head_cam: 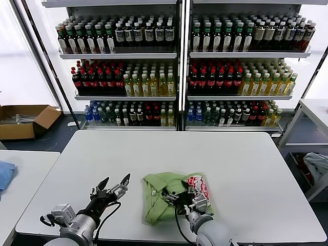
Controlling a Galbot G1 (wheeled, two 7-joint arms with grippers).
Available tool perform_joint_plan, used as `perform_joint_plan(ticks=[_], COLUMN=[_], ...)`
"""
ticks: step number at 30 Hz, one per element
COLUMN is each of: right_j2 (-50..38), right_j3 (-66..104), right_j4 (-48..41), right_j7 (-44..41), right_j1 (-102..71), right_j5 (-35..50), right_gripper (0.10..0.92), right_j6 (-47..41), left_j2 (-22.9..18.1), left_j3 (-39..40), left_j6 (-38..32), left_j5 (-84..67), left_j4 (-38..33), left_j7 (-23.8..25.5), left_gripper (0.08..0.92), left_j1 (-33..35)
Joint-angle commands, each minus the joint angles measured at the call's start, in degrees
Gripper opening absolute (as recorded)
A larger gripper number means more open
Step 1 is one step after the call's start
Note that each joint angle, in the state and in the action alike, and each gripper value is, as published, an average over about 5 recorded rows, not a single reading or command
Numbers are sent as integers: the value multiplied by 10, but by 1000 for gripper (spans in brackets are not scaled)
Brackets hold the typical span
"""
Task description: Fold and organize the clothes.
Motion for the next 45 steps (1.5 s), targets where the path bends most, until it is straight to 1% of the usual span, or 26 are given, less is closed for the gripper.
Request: perform_joint_plan(ticks=[1,5,9,13,17,21,25,29,34,45], right_j2=[0,-16,-45,-60,-60,-46,-29,-8,21,40], right_j3=[11,56,125,240,347,414,469,497,497,447], right_j4=[53,132,172,172,161,157,152,149,146,140], right_j7=[28,19,-9,-59,-105,-145,-191,-207,-211,-197], right_j1=[-2,-19,-54,-111,-171,-227,-274,-294,-304,-296], right_j5=[-37,-37,-41,-47,-26,-19,-12,6,4,-32], right_gripper=[823,823,823,823,823,823,823,823,823,823], right_j6=[33,63,92,121,152,180,219,229,227,224], left_j2=[4,4,5,6,6,10,22,25,18,12], left_j3=[3,4,-2,-14,-30,-70,-116,-146,-169,-174], left_j6=[1,1,-5,-19,-45,-84,-117,-154,-188,-195], left_j5=[1,3,17,35,64,111,123,127,143,143], left_j4=[5,5,10,15,27,57,85,95,99,92], left_j7=[3,5,23,50,85,136,168,191,217,235], left_gripper=[823,823,823,823,823,823,823,823,823,823], left_j1=[-7,-10,-9,-6,-4,-4,-2,13,27,35])
